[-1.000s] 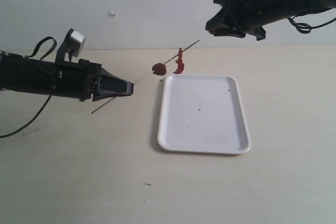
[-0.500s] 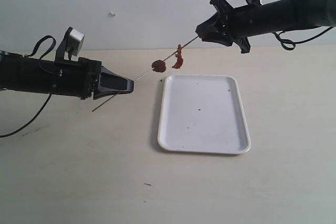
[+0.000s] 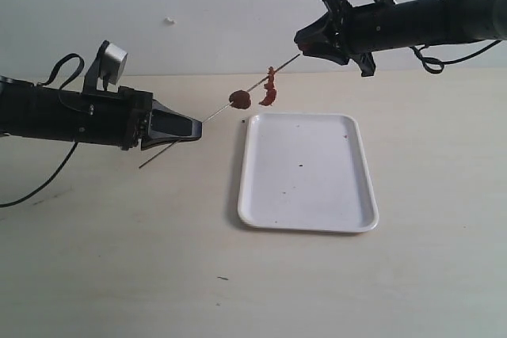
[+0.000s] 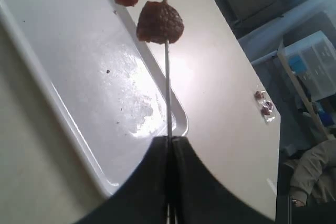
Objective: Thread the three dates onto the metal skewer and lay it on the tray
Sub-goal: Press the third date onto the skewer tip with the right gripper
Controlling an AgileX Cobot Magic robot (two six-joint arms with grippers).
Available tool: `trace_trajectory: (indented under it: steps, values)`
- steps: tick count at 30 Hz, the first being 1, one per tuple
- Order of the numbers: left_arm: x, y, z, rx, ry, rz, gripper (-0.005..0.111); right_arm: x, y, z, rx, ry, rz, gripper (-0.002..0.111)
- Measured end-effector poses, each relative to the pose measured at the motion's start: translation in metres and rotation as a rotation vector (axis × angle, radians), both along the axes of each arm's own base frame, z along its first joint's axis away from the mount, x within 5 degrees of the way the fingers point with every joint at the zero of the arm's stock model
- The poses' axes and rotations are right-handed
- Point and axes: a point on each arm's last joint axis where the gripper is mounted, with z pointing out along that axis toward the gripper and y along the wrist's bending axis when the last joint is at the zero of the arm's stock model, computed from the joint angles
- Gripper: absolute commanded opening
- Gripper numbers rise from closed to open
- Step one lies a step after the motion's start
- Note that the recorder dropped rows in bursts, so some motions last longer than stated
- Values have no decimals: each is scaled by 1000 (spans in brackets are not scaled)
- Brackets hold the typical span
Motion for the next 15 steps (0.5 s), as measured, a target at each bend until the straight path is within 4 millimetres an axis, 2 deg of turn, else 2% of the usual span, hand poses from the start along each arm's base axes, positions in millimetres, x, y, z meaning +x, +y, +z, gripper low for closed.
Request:
trace_trajectory:
  steps: [5,15]
  values:
    - [0,-1,2,-24,-3,-1,0,3,-3,-1,-45,-52,-20,31]
    - [0,1,-2,-29,6,47,0,6,-3,0,-1,-59,-53,31]
